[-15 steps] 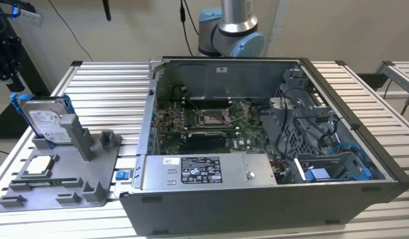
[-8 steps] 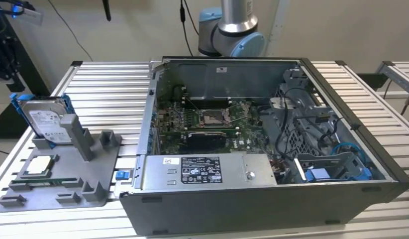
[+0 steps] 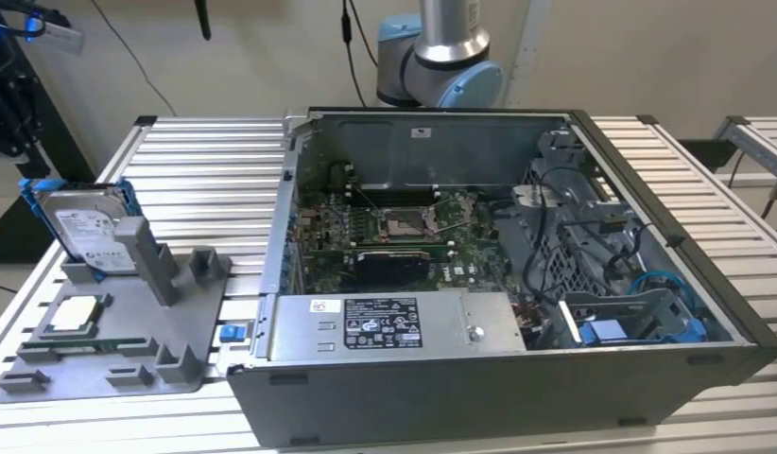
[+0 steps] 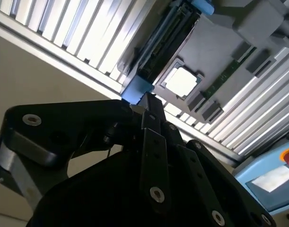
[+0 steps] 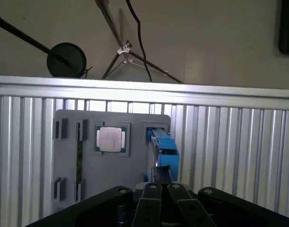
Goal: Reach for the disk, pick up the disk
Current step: 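Pick up the disk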
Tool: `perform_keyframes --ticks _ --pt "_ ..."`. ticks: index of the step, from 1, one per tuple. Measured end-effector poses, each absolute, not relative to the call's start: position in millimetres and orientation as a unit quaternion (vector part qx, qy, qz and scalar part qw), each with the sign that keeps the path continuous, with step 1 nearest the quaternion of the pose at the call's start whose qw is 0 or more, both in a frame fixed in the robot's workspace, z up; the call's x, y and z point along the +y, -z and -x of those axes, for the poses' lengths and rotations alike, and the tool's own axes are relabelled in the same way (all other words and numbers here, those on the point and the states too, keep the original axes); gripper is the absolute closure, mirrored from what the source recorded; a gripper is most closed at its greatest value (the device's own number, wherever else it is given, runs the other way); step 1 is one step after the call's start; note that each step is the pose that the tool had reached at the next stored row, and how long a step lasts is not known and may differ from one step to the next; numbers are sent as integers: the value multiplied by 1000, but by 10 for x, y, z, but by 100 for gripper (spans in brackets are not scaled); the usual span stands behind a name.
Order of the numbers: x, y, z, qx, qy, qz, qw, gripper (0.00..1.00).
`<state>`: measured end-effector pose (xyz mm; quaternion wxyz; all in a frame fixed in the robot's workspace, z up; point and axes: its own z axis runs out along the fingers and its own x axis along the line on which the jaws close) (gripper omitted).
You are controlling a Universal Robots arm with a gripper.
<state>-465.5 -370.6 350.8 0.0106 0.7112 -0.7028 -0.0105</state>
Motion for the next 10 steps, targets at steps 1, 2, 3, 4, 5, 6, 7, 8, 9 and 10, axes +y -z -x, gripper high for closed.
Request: perform_keyframes --ticks 1,2,3,4,5,6,7,8,9,10 --pt "-3706 -3508 4655 -704 11 -710 11 100" --pt "-3706 -3508 4655 -704 11 -710 11 100" --pt "-3706 -3507 4655 -704 11 -710 11 100" --pt "-3706 -3506 4655 -704 11 -710 11 100" --pt "-3706 -3504 4655 -704 11 -710 11 0" --pt "-3706 -3498 4655 -704 10 -710 10 0" --pt "-3705 -3490 4655 -704 10 -710 10 0" --pt "-3704 -3482 4655 -704 10 -710 10 0" --pt "-3702 -3468 4654 -704 10 -710 10 0" --pt "-3700 -3450 4654 -704 10 -710 10 0"
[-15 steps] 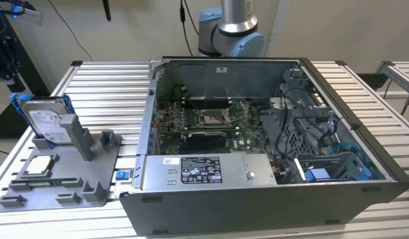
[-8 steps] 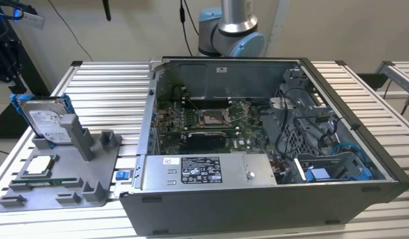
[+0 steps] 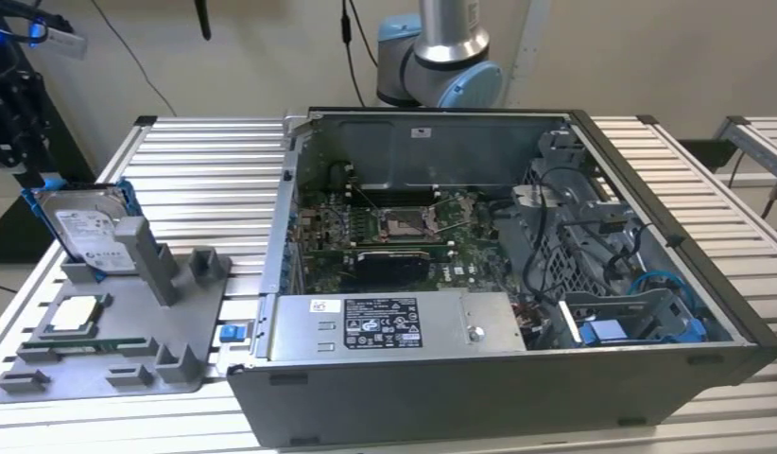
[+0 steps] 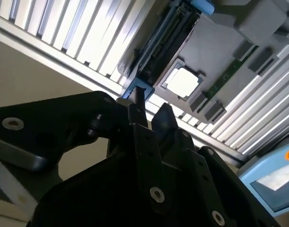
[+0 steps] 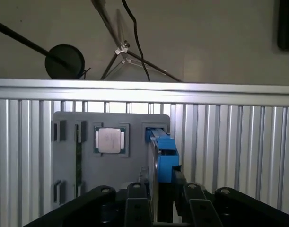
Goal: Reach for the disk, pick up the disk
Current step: 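Pick up the disk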
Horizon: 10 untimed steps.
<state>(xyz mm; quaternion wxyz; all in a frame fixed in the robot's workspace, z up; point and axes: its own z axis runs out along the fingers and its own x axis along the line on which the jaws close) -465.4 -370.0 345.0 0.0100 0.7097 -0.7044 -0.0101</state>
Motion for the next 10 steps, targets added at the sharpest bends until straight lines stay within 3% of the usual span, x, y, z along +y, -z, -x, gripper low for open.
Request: perform_keyframes --ticks 10 --pt "-3685 -3269 4653 -702 10 -712 10 0"
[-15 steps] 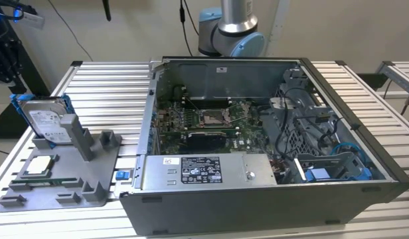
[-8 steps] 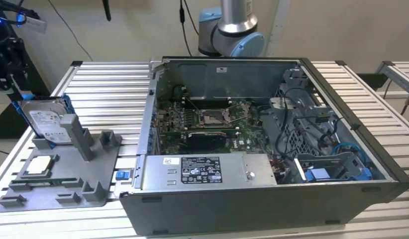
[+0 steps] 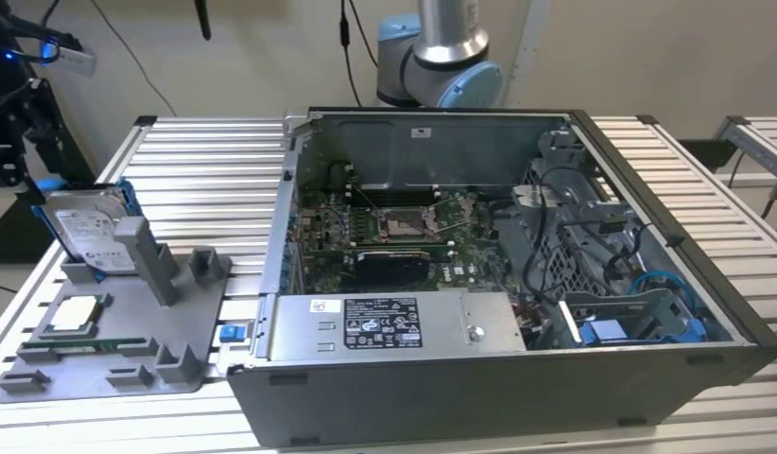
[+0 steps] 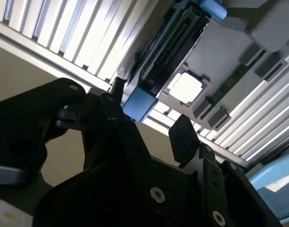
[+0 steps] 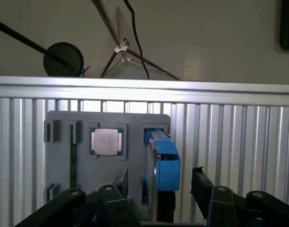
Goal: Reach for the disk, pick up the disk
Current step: 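Pick up the disk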
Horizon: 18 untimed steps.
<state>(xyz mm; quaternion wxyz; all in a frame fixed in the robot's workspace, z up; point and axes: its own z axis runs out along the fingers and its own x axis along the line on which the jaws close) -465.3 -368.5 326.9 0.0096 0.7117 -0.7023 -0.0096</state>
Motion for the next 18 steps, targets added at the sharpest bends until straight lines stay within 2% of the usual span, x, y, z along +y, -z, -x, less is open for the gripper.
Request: perform_keyframes --ticks 18 --pt "-3670 -2941 4649 -700 9 -714 9 0"
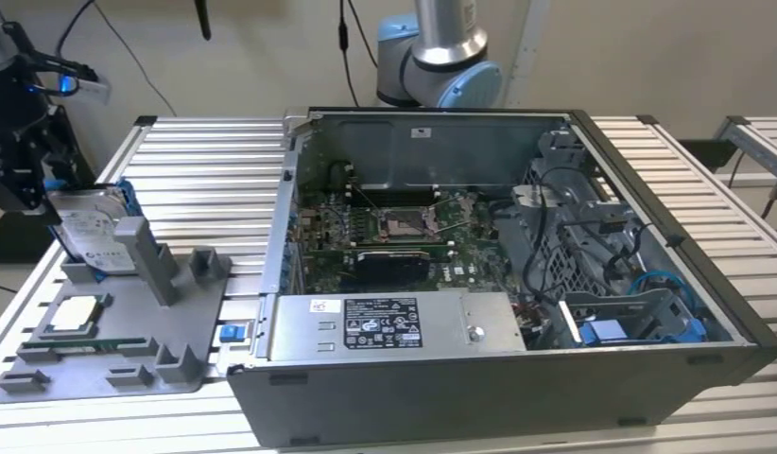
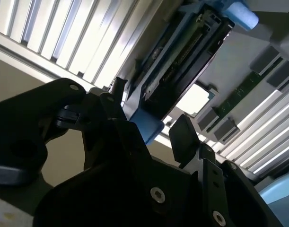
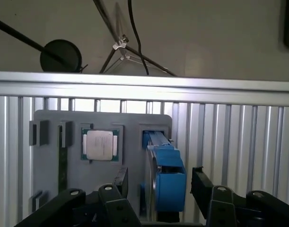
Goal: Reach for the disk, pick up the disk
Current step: 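Pick up the disk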
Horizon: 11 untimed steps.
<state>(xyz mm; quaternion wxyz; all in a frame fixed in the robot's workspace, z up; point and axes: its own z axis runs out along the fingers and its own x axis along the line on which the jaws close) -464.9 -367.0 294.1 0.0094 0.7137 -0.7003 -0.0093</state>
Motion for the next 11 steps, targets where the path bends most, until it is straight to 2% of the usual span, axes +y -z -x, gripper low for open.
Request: perform_keyframes --ticks 11 --pt "-3662 -2745 4649 -700 7 -714 6 0"
